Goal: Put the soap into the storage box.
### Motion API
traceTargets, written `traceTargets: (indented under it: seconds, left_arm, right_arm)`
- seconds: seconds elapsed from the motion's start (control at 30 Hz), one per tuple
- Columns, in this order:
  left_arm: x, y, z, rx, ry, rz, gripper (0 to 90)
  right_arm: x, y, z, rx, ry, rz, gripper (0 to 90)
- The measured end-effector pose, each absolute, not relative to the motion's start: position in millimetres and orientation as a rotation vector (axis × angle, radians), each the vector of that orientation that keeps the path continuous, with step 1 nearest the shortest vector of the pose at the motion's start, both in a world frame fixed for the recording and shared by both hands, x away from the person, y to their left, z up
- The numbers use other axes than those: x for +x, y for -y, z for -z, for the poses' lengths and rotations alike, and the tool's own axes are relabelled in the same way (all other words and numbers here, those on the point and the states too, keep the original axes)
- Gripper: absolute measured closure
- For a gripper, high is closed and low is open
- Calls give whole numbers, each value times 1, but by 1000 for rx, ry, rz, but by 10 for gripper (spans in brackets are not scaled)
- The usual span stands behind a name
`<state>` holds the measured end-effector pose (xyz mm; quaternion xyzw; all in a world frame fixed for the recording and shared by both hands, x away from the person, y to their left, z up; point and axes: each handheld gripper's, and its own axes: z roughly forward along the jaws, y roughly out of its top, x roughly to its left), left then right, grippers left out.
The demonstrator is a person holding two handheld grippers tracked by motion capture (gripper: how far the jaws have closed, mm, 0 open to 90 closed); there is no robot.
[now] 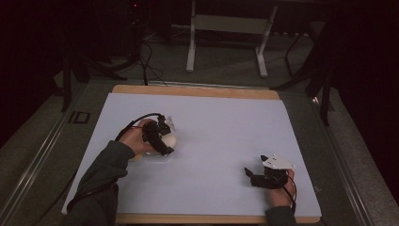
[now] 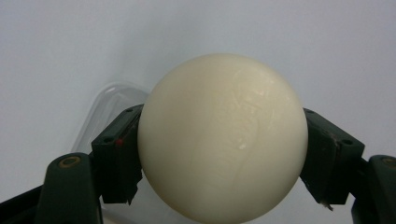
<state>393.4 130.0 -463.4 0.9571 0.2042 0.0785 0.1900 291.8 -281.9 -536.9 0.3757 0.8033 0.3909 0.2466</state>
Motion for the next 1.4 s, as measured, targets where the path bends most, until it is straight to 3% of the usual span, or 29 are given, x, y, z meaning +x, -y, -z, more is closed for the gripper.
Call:
traceTargets:
  seconds: [1.4]
  left_arm:
    - [395,-172,458,2669,-691,-266,253]
  right_arm:
    - [292,282,537,1025,-2190,-1066,167]
